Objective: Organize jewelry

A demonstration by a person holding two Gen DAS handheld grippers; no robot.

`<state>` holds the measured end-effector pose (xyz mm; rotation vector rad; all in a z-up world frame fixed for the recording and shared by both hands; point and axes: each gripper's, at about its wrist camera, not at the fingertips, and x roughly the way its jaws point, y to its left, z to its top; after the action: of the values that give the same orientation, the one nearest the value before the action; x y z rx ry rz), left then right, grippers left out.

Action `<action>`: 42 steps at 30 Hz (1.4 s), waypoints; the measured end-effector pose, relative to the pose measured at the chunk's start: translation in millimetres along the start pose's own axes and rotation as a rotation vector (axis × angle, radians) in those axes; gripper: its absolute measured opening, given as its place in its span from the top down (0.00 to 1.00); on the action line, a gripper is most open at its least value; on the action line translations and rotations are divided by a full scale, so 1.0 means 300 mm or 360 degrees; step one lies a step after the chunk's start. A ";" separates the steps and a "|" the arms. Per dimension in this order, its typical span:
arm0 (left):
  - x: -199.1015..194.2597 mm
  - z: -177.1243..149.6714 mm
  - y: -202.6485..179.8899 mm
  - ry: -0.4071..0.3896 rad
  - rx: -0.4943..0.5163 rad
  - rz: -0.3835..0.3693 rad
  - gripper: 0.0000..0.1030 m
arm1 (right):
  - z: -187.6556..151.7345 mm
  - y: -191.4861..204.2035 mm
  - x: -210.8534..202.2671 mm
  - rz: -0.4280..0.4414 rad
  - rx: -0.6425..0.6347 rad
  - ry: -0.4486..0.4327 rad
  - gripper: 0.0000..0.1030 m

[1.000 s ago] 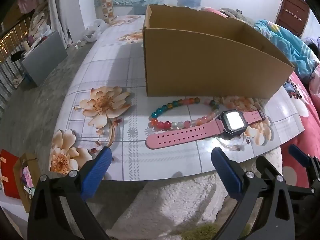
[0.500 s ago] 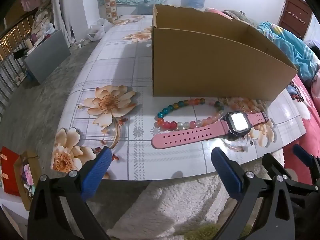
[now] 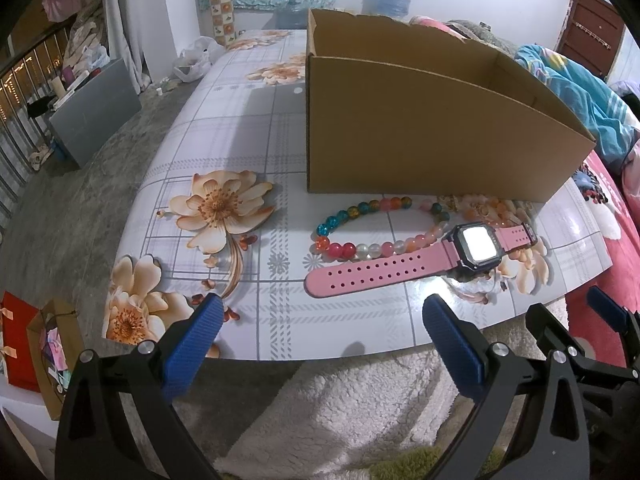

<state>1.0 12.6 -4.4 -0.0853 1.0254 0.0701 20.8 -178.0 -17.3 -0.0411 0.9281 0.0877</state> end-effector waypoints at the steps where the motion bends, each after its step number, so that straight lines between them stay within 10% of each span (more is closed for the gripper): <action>1: 0.000 0.000 0.000 0.0000 0.0000 0.0000 0.05 | 0.000 -0.001 0.000 0.0001 0.0000 0.0000 0.07; 42: -0.003 -0.014 -0.004 0.0010 0.0017 0.0034 0.05 | -0.006 -0.030 -0.016 -0.0007 0.0015 -0.0026 0.07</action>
<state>-2.9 11.0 -5.7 -0.0652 1.0331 0.0838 17.5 -187.2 -14.5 -0.0338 0.9123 0.0792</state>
